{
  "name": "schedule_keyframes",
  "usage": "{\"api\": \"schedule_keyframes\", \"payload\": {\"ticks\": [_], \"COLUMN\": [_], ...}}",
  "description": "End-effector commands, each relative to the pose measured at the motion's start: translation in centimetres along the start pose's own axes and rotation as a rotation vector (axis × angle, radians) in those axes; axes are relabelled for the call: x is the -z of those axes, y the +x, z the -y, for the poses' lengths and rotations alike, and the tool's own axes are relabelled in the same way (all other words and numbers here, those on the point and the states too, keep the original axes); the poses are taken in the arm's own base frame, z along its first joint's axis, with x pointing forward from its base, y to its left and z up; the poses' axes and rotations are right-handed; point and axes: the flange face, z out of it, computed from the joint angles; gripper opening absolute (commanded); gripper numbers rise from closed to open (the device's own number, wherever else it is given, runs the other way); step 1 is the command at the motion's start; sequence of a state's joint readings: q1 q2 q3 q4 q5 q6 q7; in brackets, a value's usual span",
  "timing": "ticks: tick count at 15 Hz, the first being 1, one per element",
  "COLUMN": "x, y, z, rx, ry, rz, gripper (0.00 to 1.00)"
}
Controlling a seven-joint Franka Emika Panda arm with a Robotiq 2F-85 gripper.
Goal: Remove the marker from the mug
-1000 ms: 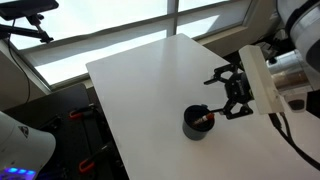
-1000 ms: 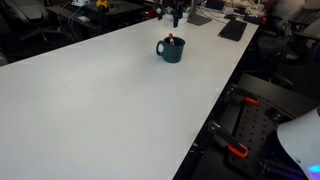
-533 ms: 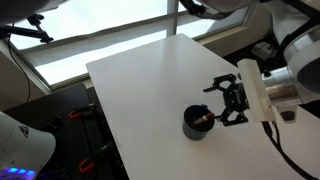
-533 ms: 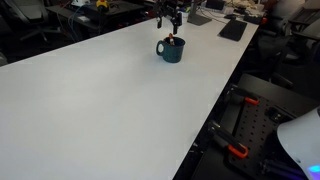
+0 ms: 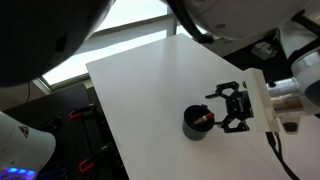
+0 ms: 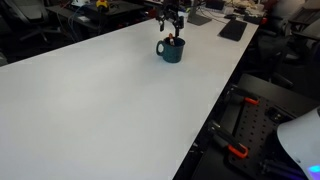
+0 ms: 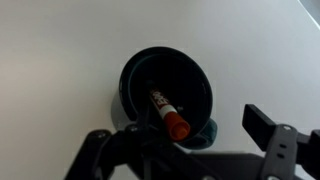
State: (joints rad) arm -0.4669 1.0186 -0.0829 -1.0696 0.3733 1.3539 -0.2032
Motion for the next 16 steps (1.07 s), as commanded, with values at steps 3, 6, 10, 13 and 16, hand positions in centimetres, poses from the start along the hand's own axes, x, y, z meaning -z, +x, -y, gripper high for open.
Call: {"api": "schedule_keyframes", "payload": {"ticks": [3, 6, 10, 13, 16], "x": [0.62, 0.46, 0.26, 0.38, 0.33], "y": [0.43, 0.68, 0.93, 0.84, 0.86], "z": [-0.25, -0.42, -0.66, -0.79, -0.85], "rx": [-0.020, -0.021, -0.020, -0.016, -0.014], "ry": [0.045, 0.051, 0.051, 0.051, 0.047], "rz": [0.020, 0.018, 0.019, 0.021, 0.020], "gripper": [0.53, 0.31, 0.00, 0.03, 0.05]}}
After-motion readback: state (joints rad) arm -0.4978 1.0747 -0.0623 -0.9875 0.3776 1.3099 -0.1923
